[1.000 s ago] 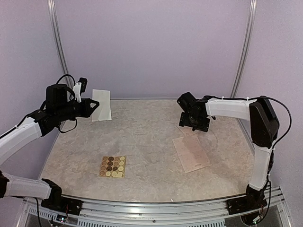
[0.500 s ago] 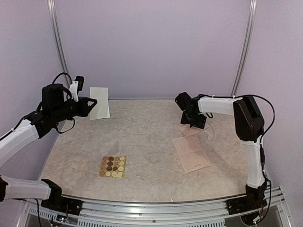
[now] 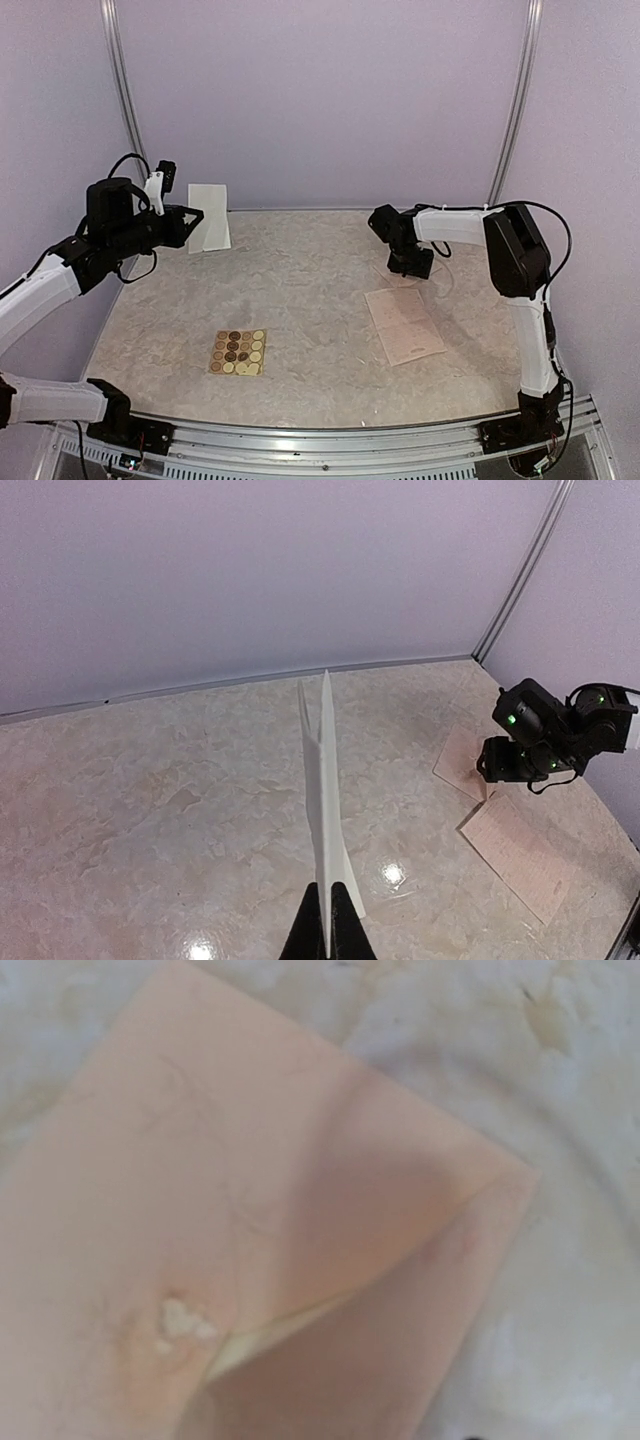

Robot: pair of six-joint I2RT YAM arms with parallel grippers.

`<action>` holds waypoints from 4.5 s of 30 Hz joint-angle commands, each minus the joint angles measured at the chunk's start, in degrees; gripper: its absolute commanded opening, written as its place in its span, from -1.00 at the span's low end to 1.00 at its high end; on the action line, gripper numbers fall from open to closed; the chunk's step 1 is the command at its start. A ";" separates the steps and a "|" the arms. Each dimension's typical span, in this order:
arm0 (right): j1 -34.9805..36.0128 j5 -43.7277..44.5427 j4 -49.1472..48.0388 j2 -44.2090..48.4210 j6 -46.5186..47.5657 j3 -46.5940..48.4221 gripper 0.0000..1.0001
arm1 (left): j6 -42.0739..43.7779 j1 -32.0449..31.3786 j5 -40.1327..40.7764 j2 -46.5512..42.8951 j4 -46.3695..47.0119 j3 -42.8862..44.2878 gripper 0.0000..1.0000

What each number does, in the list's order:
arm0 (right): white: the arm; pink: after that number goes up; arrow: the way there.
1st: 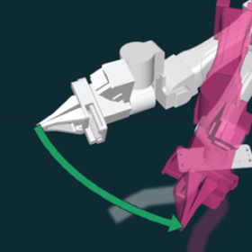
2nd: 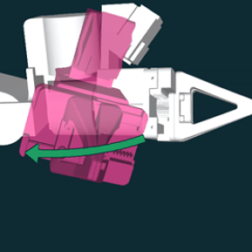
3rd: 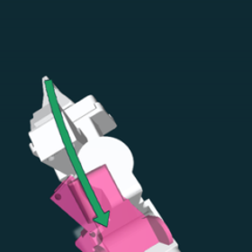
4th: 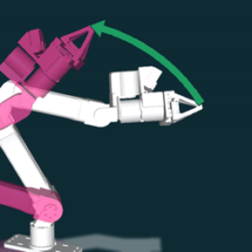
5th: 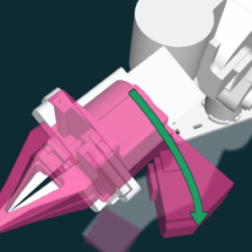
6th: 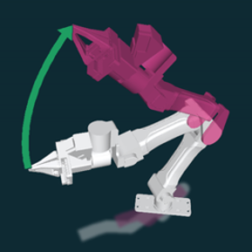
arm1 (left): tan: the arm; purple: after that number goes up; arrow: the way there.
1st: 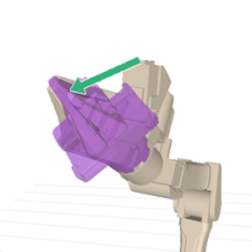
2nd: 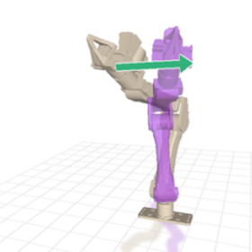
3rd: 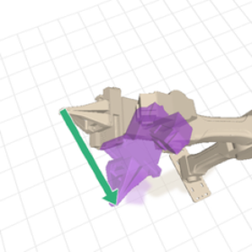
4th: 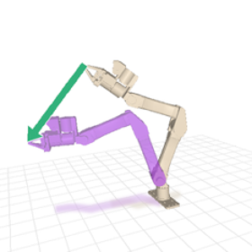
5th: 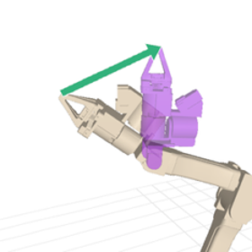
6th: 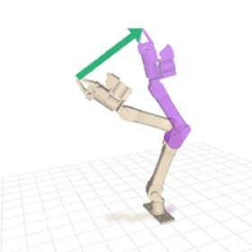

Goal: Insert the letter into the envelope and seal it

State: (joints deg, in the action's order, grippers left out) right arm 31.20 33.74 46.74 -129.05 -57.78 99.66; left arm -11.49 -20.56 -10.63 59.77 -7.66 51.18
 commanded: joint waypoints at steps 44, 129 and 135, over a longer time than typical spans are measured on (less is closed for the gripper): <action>16.24 -32.73 -40.99 48.52 20.17 -39.86 -1.00 | -20.51 -13.64 3.98 -14.35 -1.50 -5.81 -1.00; 30.89 -31.65 -30.05 48.93 6.18 -42.93 -1.00 | -51.28 -43.87 21.00 -1.60 15.24 -21.72 0.04; 28.51 -34.48 -28.72 44.96 7.15 -43.15 -1.00 | -51.44 -41.72 17.83 3.51 16.53 -22.81 0.04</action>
State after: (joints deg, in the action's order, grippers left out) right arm 61.23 -0.12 14.17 -81.93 -51.11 55.75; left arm -61.28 -63.35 10.79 61.12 7.25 28.95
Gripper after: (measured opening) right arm 0.004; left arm 0.522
